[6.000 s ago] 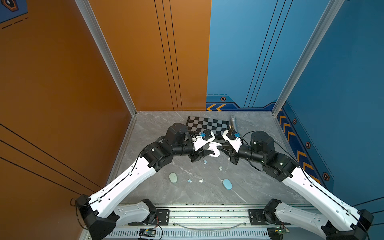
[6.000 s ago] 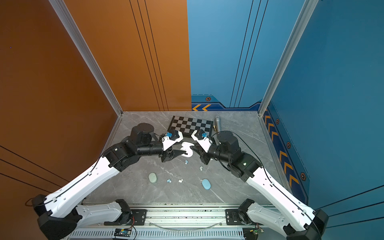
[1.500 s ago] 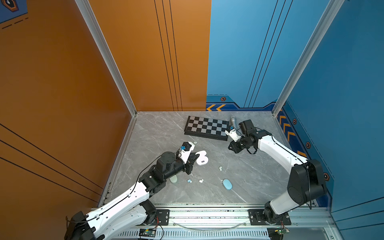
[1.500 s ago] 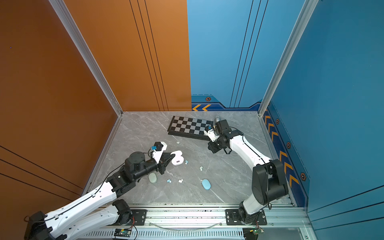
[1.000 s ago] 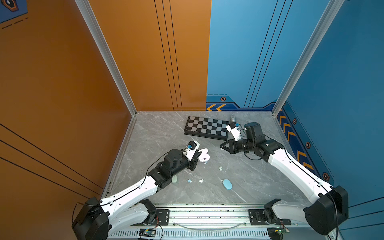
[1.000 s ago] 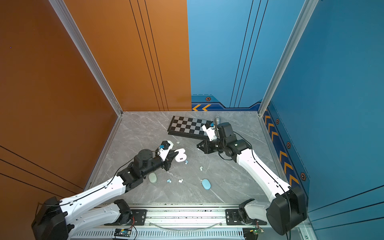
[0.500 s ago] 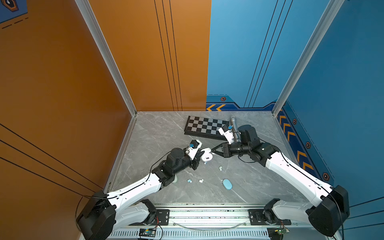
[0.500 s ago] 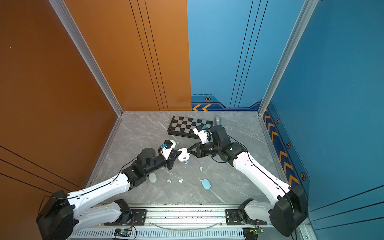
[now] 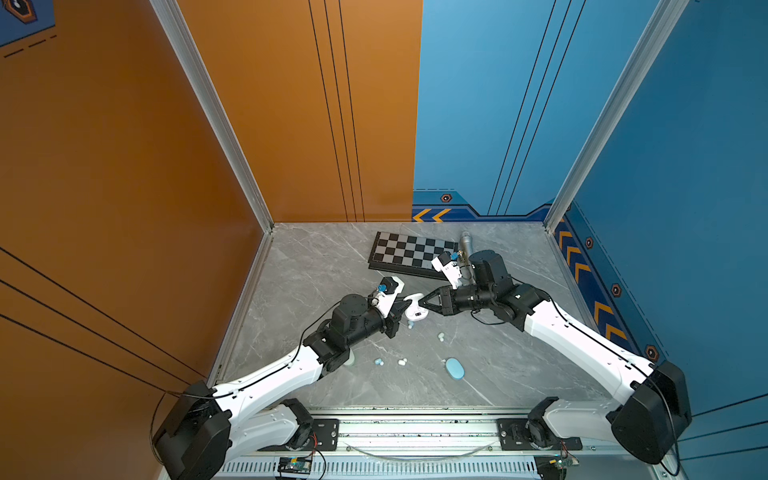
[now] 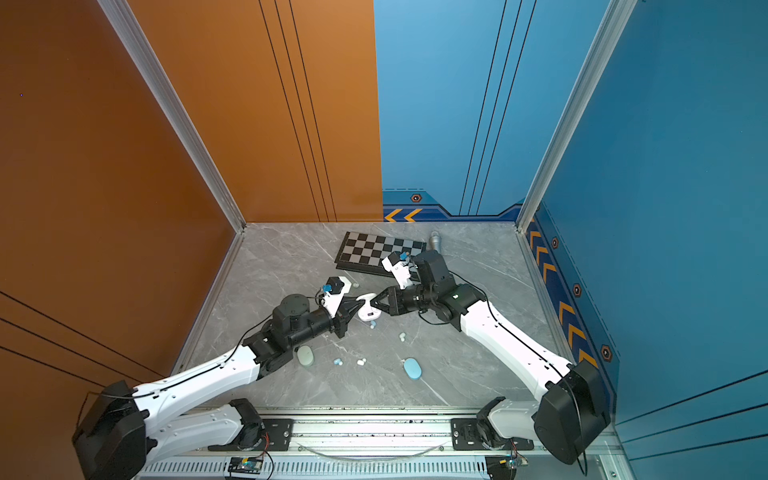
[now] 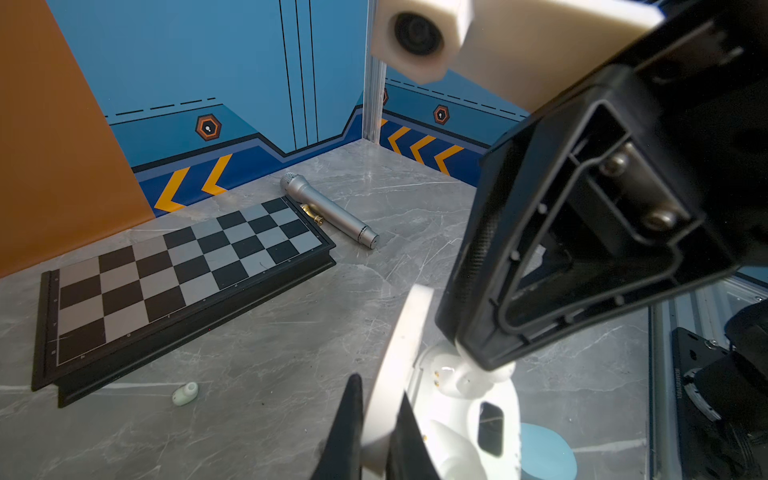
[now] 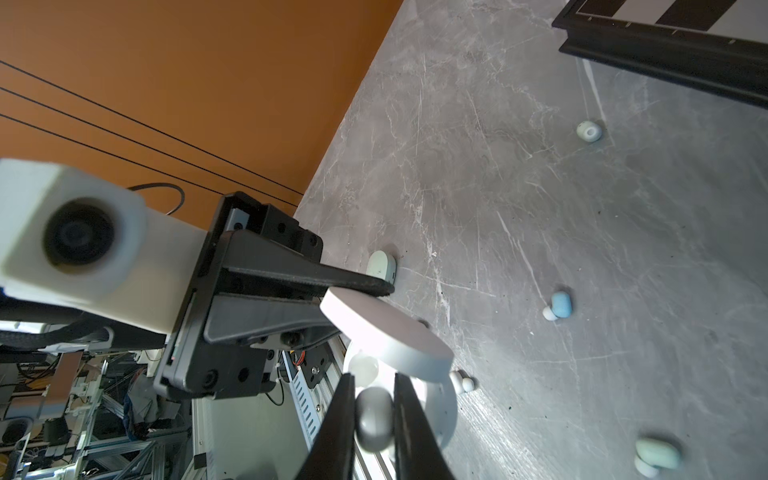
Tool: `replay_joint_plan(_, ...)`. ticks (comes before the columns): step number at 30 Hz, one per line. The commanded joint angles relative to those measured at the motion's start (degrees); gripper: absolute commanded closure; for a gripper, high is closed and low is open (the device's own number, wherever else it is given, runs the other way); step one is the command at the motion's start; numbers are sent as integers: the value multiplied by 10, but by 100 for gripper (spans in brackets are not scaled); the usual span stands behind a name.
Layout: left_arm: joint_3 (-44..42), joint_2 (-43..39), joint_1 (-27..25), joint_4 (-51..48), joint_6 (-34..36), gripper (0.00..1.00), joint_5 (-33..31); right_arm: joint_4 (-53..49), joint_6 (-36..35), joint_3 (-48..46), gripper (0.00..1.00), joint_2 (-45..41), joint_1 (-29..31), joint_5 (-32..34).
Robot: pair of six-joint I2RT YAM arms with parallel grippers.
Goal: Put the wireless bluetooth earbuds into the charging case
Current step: 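Lift the earbud with the right gripper toward the case in the left gripper, then lower the earbud into the case slot and open the right gripper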
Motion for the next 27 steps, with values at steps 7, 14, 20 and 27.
replay_joint_plan(7,22,-9,4,19,-9,100,15,-5,3,6,80,12,6,15)
replay_joint_plan(14,27,-9,4,19,-10,100,18,-28,0,16,72,19,6,42)
replay_joint_plan(20,30,-6,4,19,-10,100,25,-28,-9,17,62,5,10,76)
replay_joint_plan(27,31,-3,4,19,-10,100,29,-24,-11,26,56,-10,9,106)
